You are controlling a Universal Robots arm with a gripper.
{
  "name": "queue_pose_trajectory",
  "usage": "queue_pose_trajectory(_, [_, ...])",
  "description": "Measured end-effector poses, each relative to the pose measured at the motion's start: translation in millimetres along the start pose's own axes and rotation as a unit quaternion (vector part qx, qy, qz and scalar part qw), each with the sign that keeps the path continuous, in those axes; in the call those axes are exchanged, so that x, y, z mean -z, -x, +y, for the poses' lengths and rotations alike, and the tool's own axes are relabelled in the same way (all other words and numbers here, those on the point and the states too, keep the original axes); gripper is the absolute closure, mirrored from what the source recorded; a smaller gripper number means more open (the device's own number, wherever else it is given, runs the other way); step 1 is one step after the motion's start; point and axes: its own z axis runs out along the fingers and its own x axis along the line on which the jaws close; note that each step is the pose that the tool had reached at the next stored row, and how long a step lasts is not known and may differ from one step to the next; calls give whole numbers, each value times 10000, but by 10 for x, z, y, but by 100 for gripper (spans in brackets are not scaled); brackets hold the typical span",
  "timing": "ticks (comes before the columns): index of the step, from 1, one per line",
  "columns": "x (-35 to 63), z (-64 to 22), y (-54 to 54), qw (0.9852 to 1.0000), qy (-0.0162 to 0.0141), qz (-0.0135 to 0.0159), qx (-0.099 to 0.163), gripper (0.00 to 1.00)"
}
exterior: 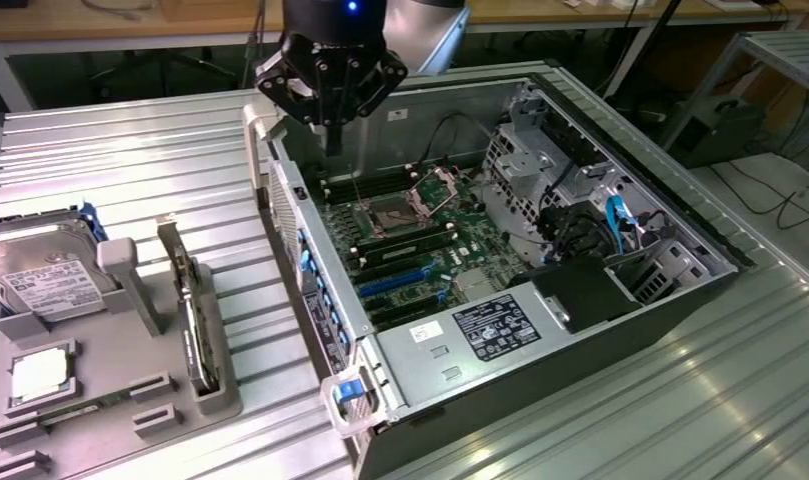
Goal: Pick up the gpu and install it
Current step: 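Reach for the gpu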
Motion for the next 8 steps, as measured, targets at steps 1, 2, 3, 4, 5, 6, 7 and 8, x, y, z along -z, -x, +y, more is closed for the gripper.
queue_pose_trajectory(1, [1,-3,-16,10000,0,0,0,89])
queue_pose_trajectory(2, [1,-5,-29,10000,0,0,0,89])
queue_pose_trajectory(3, [2,-7,-37,10000,0,0,0,89])
queue_pose_trajectory(4, [2,-8,-44,10000,-1,0,0,89])
queue_pose_trajectory(5, [2,-9,-52,10000,0,0,0,89])
queue_pose_trajectory(6, [2,-11,-61,10000,-1,0,0,89])
queue_pose_trajectory(7, [3,-13,-78,10000,0,1,0,89])
queue_pose_trajectory(8, [5,-23,-131,10000,-1,1,0,89])
